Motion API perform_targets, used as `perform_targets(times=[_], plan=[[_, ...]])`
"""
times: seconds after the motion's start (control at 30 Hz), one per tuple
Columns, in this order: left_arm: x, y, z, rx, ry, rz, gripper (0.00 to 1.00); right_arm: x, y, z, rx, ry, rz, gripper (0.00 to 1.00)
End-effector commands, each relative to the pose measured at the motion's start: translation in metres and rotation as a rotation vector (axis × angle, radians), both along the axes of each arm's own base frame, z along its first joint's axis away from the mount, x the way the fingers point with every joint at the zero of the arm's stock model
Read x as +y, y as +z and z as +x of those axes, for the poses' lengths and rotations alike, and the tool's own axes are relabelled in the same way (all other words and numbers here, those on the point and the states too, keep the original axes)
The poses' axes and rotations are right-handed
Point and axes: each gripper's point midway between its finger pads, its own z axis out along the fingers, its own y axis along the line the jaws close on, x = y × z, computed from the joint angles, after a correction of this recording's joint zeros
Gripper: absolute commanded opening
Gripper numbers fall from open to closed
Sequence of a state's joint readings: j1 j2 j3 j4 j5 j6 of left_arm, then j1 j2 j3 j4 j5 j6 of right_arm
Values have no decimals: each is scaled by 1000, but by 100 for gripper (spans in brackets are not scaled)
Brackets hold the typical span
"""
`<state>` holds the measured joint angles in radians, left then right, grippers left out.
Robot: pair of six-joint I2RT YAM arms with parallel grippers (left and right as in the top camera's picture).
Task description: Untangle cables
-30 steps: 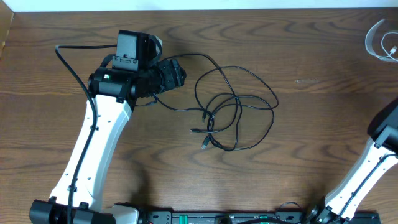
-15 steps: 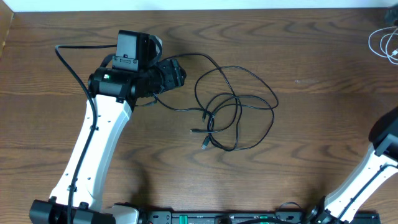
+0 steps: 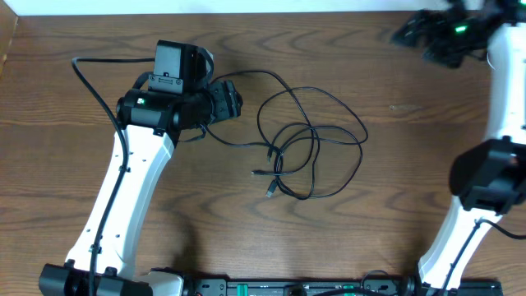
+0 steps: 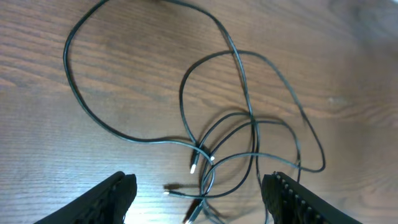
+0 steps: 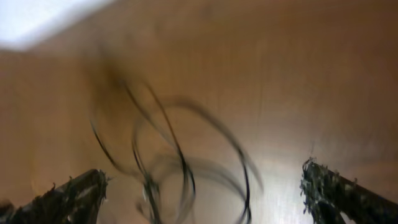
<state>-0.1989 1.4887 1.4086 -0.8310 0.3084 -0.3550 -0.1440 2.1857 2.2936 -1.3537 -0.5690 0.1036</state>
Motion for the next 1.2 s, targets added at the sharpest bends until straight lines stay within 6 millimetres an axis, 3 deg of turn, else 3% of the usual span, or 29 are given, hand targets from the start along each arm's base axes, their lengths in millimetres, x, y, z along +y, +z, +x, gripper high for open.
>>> perform_targets(times=[0.0,0.17,0.27,0.43,0.47,0.53,0.7,0.93,0.97,1.17], plan=[[-7,-4,-2,-7,-102,6,70,12,-24,-14,63,88,-193,99],[-35,-22,-7,36,-220,-7,71,16,-32,-20,104,89,-319,99],[-80,-55,-7,49,-391,31,75,0,-31,-17,104,39,-302,99],[-126,-87,-9,21,-562,63,78,-17,-32,-20,125,8,-301,99],[-143,-101,-12,11,-641,82,79,-22,-32,-21,130,-1,-299,99],[-158,-116,-18,-1,-726,106,79,-25,-32,-21,131,-8,-297,99],[-176,-149,-22,-15,-859,147,79,-28,-32,-22,134,-7,-293,99],[-180,-187,-9,-11,-871,163,79,-27,-32,-22,134,-6,-293,99],[-180,-188,-8,-13,-871,163,78,-27,-32,-22,133,-5,-293,99],[-182,-173,-3,-46,-855,164,31,-27,-32,-22,131,-4,-293,99]])
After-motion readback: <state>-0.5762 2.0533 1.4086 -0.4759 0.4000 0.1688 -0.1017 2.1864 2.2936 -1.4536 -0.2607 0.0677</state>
